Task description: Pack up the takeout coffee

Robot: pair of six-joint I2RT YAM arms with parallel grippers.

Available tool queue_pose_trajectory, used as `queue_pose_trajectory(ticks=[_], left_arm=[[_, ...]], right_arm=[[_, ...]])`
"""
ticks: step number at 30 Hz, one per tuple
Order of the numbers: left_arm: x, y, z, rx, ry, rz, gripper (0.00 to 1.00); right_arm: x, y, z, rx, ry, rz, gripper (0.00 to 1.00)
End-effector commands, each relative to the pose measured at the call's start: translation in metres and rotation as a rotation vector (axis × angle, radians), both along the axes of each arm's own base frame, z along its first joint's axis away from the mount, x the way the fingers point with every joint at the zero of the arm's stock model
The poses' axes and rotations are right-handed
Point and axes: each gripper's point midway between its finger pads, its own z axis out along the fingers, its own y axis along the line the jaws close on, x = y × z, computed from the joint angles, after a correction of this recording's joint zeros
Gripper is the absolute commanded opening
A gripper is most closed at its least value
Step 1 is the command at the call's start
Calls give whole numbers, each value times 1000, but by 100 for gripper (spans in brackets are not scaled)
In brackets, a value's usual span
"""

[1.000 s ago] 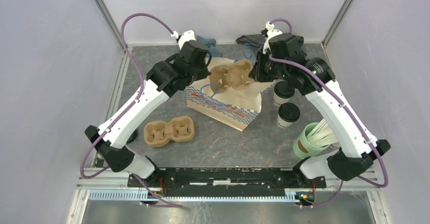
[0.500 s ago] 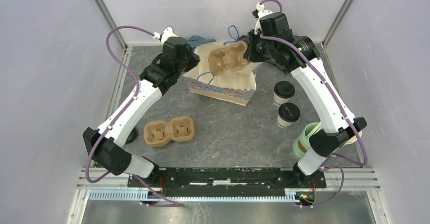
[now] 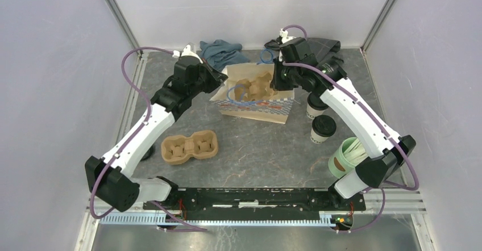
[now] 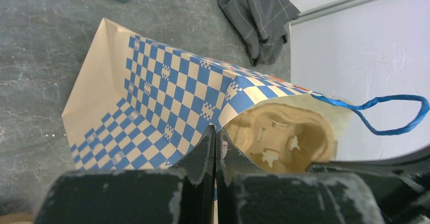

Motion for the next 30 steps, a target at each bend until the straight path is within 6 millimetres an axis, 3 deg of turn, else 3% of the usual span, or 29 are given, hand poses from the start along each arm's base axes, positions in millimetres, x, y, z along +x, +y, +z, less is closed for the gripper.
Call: queue_pose_trajectory(ticks=[1,7,18,30], left_arm=[[-17,-9,21,-107,-31,-53,2],[-22,-14,27,-145,-28,-73,2],[-27,-11,27,-155,-5,-58,2],[-26,-8,23,-122,-12,-55,2]], right_arm=[[9,11,25,88,-93,-32,0],[11,27,13,71,-100,-17,0],[7,44,-40,170,-48,-25,0],[13,44,-58,143,2,18,5]])
